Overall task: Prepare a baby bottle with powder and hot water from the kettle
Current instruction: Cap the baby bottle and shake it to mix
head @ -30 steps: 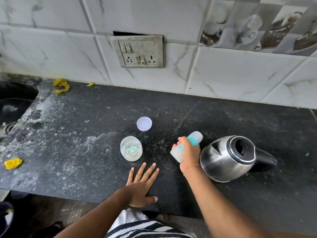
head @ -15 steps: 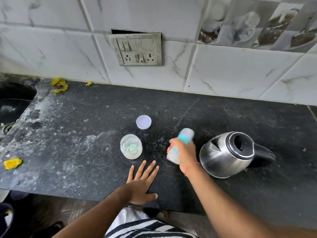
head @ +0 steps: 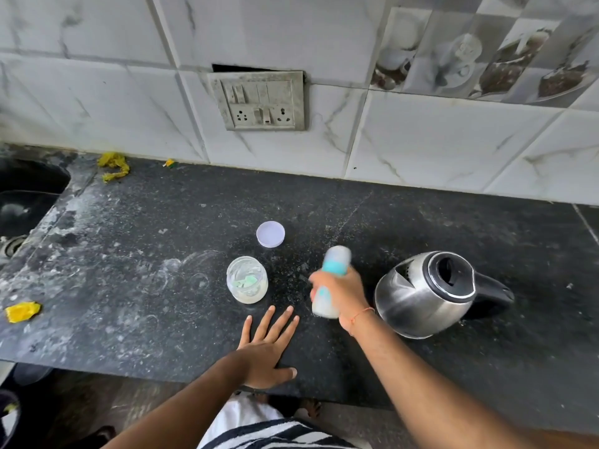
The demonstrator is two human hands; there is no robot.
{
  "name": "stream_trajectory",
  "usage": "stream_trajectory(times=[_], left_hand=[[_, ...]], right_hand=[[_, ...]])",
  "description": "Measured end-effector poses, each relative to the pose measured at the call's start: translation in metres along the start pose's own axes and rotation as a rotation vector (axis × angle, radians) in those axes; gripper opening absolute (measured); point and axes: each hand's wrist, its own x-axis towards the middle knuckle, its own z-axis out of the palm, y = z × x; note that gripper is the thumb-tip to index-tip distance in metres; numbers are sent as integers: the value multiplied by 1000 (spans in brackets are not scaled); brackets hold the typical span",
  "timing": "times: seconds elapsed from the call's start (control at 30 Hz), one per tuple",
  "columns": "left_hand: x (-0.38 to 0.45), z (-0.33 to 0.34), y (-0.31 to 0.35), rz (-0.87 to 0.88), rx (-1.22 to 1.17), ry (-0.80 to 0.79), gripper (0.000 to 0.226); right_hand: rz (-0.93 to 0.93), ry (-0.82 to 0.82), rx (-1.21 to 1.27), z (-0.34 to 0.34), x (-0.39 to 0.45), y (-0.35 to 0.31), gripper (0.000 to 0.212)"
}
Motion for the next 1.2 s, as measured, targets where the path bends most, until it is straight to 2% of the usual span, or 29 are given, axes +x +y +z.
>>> stream_trajectory(times=[0.07,0.13,0.17,0.23,0.3,0.37,0.4,0.47,0.53,0.6,0.63,0.73,0.77,0.87,0.97,1.0,1.03,1.1,1.2], left_hand=[[-1,-1,-2,-4,8,7,111],[-1,0,-1,2,6,17,111],[0,0,0,1,1,21,111],[0,1,1,-7,3,22,111],[0,2,-2,-6,11,37,111],[3,3,-2,4,18,57,111],[4,4,-1,4,25,68,111],[5,6,-2,-5,41,77,112],[3,3,-3,-6,45,72,111],[4,1,-1,1,50,79,111],[3,1,1,1,50,81,111],[1,1,0,-6,47,77,111],[1,-1,-1,-4,50,75,111],[3,0,2,3,58,81,110],[1,1,2,-12,59,80,110],[1,0,1,-13,61,82,111],[1,-1,1,-8,61,85,111],[2,0,2,6,62,104,111],[1,3,1,-9,50,89,110]], right_hand=[[112,-14,65,-2,-3,0,19],[-37,49,40,-2,-5,2,15],[-36,72,53,-4,-2,1,15],[14,-28,-63,-5,-6,-3,22],[140,-35,13,-7,-7,-5,23],[-13,21,7,-7,-7,-2,17],[-30,33,26,-8,-4,-2,17],[47,-46,-29,-6,-6,-4,20],[150,-91,31,-4,-7,-8,22],[-37,-11,6,1,-6,-12,17],[-72,2,10,-1,-1,-12,16],[90,-120,-23,-3,-7,-17,21],[136,-117,-21,-3,-9,-18,21],[-79,0,7,-4,-3,-15,16],[47,-105,-26,-7,-4,-17,20],[110,-100,39,-8,-4,-18,21],[94,-65,64,-5,-6,-20,19],[-90,10,52,-6,0,-17,15],[21,-66,6,-6,-2,-19,18]])
